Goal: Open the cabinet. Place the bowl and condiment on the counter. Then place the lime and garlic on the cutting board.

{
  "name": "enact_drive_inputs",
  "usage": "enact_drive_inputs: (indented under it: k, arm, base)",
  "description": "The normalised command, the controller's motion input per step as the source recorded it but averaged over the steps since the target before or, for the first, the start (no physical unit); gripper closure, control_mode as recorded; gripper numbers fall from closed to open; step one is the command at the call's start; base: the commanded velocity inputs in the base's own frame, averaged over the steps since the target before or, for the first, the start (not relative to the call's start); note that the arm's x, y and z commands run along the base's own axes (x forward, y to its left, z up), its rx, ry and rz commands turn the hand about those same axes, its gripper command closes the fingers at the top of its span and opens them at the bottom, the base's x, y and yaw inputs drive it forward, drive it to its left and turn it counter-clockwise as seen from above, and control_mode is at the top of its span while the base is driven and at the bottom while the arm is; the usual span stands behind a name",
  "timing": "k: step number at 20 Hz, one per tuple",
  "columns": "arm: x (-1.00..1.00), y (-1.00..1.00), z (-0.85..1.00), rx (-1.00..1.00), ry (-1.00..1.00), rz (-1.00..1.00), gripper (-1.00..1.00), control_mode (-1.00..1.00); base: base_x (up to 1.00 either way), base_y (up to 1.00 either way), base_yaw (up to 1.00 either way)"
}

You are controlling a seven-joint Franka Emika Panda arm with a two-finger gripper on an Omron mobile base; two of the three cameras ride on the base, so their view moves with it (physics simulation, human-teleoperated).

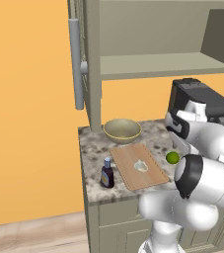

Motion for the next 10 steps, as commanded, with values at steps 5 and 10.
enact_drive_inputs:
  k: [5,10]
  arm:
    - [0.16,0.00,-0.08,-0.02,0.00,0.00,-1.00,-1.00]
    - [0.19,0.00,-0.04,-0.01,0.00,0.00,-1.00,-1.00]
  base:
    - [0.00,0.00,0.00]
    - [0.00,0.00,0.00]
